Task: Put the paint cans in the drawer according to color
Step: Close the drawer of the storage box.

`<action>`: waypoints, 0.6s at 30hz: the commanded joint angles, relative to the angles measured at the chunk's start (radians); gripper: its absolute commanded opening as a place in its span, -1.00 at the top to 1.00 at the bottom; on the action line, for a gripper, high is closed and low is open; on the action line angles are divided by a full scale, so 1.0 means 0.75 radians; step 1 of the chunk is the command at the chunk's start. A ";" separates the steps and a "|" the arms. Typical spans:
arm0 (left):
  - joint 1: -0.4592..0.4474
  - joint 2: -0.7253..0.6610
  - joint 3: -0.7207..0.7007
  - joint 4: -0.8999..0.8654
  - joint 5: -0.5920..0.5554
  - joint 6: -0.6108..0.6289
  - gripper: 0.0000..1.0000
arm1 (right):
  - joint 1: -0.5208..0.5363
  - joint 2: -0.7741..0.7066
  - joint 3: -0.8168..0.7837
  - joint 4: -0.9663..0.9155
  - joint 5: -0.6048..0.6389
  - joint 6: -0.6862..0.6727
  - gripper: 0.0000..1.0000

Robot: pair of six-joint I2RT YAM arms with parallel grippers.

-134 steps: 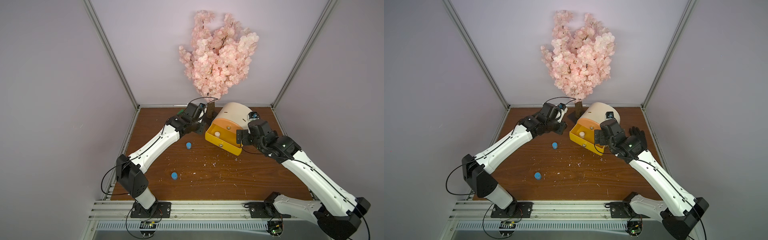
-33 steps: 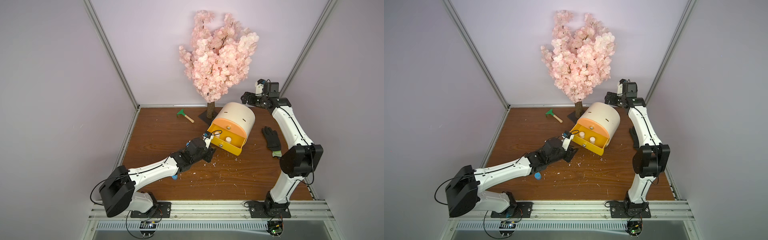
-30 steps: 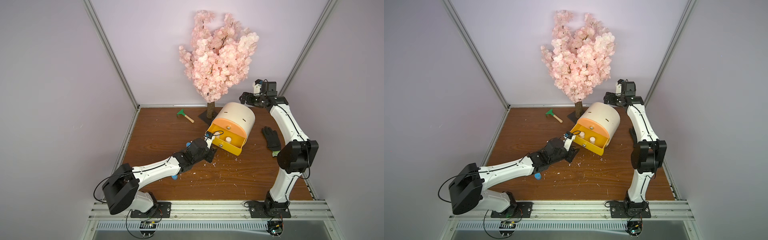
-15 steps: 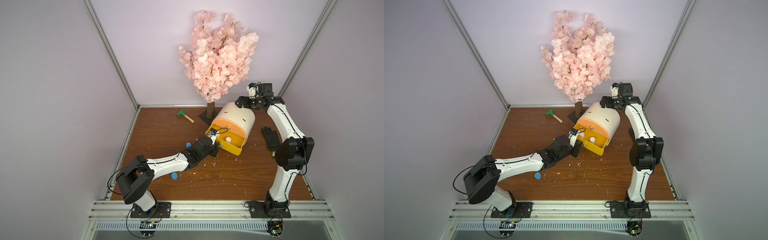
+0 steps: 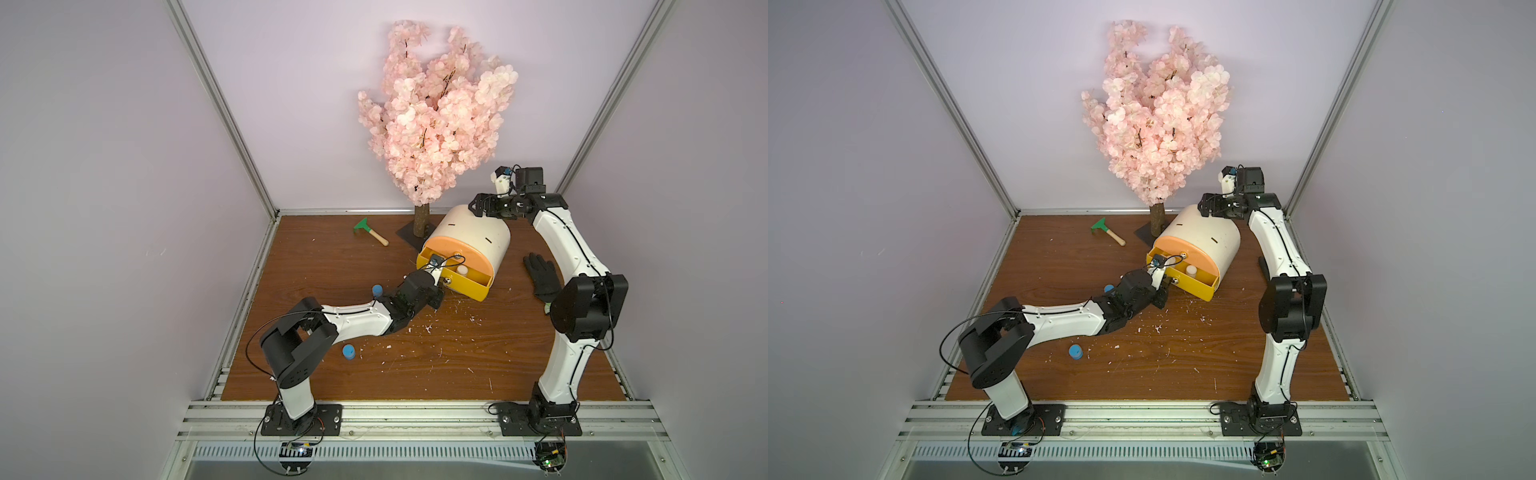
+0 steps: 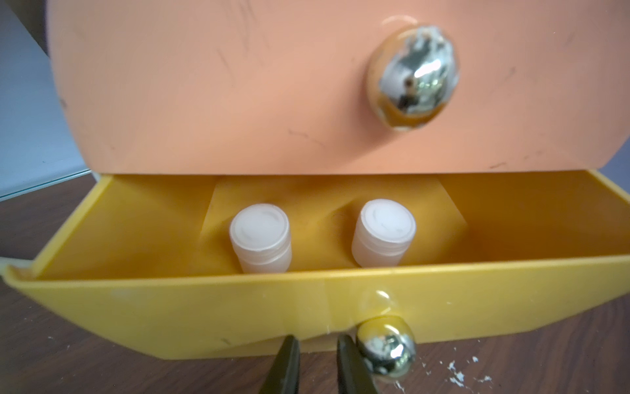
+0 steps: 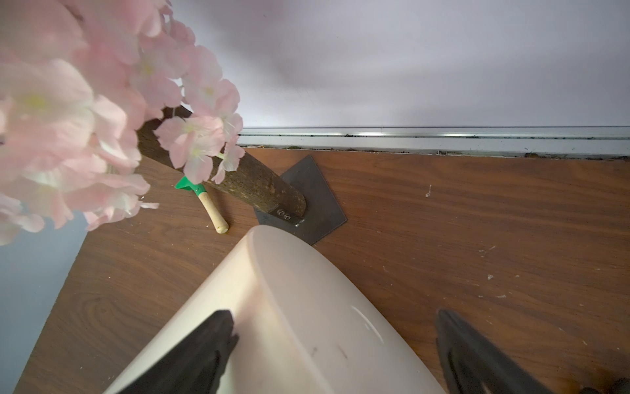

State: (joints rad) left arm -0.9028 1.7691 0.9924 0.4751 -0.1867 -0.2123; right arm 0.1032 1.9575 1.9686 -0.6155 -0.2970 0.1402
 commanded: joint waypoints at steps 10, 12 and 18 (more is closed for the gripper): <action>-0.011 0.137 0.163 0.114 -0.046 0.104 0.50 | 0.006 -0.043 -0.023 -0.053 0.001 -0.047 -0.96; -0.010 0.150 0.180 0.116 -0.050 0.115 0.50 | 0.006 -0.047 -0.030 -0.052 0.005 -0.050 -0.96; -0.011 0.189 0.209 0.129 -0.050 0.105 0.50 | 0.006 -0.051 -0.042 -0.056 0.008 -0.056 -0.96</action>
State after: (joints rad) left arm -0.9024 1.8904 1.1156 0.5301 -0.2340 -0.1444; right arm 0.1036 1.9560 1.9644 -0.6106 -0.2966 0.1287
